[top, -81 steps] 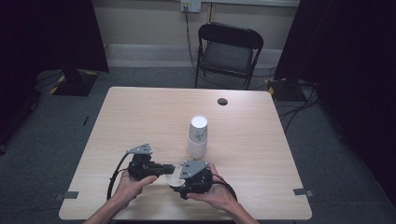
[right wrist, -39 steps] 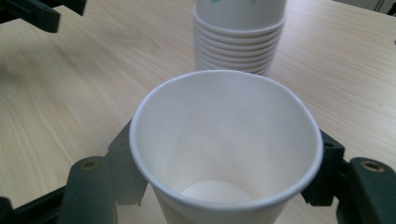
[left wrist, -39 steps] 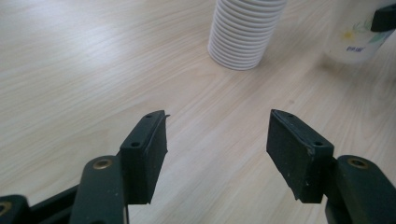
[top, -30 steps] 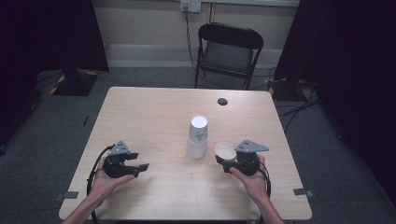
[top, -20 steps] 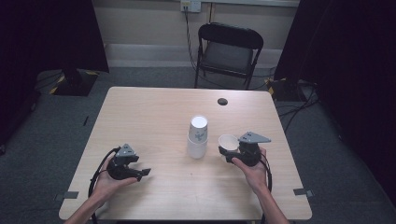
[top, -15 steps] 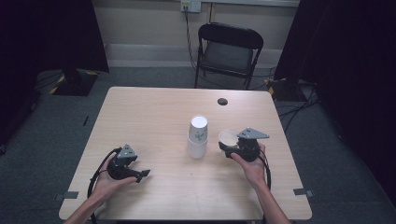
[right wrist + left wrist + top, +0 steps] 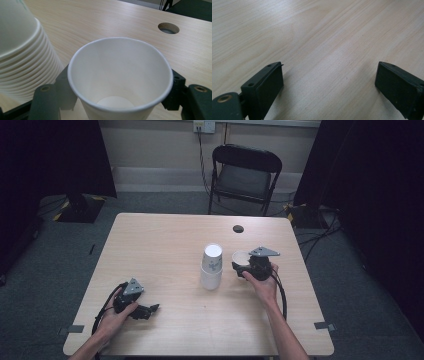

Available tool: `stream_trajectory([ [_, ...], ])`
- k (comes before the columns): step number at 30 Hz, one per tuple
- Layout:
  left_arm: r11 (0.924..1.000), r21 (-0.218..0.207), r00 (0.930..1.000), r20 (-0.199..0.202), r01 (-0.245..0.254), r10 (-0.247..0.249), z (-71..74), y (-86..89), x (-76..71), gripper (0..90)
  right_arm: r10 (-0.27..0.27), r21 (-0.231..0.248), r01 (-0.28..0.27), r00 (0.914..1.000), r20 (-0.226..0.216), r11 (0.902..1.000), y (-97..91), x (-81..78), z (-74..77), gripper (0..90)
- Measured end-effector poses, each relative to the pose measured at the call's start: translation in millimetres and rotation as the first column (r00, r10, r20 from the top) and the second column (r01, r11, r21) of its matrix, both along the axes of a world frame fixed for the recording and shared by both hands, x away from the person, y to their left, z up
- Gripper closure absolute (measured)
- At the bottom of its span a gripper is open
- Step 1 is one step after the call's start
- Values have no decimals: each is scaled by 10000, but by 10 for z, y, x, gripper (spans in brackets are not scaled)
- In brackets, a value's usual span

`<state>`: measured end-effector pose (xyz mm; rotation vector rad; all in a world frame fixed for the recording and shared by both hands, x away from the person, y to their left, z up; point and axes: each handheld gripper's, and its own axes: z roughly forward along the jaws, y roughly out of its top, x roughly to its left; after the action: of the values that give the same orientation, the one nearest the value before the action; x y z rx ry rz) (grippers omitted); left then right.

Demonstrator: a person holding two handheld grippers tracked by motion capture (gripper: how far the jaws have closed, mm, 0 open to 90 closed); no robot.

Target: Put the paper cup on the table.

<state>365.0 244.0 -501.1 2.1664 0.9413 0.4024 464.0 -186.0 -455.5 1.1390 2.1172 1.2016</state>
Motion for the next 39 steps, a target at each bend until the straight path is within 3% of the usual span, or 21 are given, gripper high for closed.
stream_trajectory([
  [6, 10000, 36, 10000, -17, -57, 57, -1, 0, 3, 61, -77, 558, 79, 10000, -49, 9984, 86, 109, -66, 280],
  [8, 10000, 27, 10000, -21, -71, 71, -1, 0, 2, 61, -55, 370, 56, 10000, -48, 9993, 132, 130, -102, 279],
  [19, 9999, -40, 9999, -21, -138, 138, -4, -3, -4, 60, -205, 423, 195, 9996, 219, 9989, 180, 106, -196, 278],
  [31, 10000, 23, 10000, -60, 10, -10, -3, 2, 10, 47, -247, 327, 251, 9996, -129, 9992, 124, 71, -227, 252],
  [39, 9999, 74, 9999, -68, -73, 73, -5, -2, 13, 36, -55, 494, 72, 9994, -337, 9988, 102, 63, -249, 148],
])
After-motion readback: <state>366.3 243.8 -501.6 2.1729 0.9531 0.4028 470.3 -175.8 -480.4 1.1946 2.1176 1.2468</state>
